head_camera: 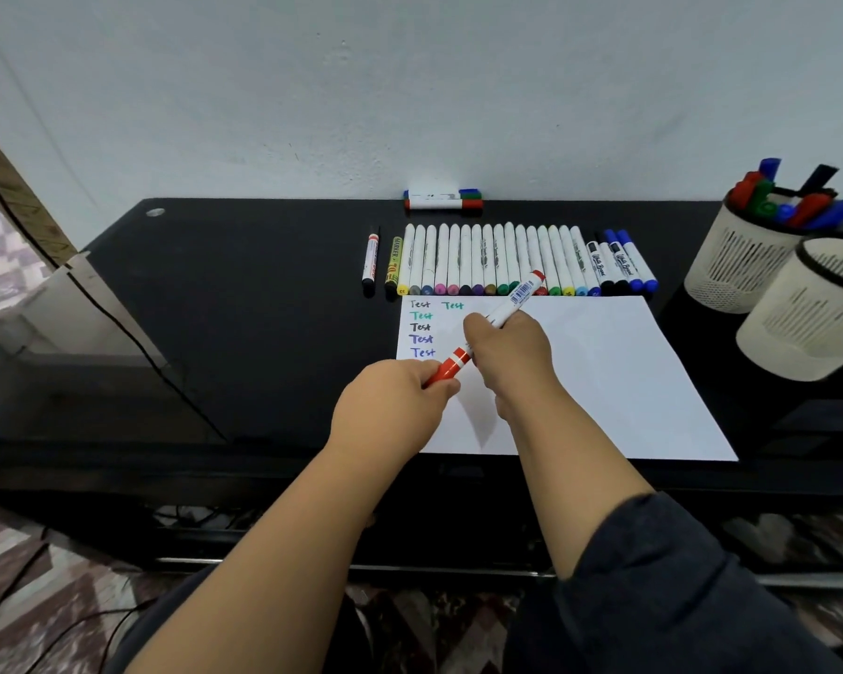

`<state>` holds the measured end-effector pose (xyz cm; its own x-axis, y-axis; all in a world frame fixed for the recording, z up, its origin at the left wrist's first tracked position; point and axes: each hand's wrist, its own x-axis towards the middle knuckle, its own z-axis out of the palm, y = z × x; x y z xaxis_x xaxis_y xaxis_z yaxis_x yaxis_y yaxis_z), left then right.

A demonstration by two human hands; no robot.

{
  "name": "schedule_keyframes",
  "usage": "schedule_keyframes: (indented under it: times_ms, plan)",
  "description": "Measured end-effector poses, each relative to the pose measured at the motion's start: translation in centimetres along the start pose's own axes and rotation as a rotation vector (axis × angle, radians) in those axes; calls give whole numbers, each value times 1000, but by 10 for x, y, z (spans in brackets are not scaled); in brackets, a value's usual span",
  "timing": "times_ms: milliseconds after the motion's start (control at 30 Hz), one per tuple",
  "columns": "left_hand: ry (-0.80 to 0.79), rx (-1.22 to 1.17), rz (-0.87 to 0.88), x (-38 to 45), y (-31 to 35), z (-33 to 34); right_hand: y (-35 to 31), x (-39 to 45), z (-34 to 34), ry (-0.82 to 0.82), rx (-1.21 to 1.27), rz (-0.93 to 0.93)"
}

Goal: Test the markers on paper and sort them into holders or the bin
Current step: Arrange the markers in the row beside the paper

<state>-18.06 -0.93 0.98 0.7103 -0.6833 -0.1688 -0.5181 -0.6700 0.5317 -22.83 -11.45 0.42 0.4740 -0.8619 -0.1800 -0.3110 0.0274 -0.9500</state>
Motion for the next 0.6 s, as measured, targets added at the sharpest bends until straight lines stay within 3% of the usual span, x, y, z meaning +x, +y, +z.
schedule_keyframes:
  times_ms: [267, 400, 600]
  plan:
    - [-78, -243, -54, 1, -6, -10, -4, 0, 6, -58, 68, 18]
    - [-134, -426, -49, -9, -24, -11, -6, 20, -18, 81, 190, 105]
    - [-7, -367, -134, 2, -23, -14, 1, 23, -16, 52, 325, 102]
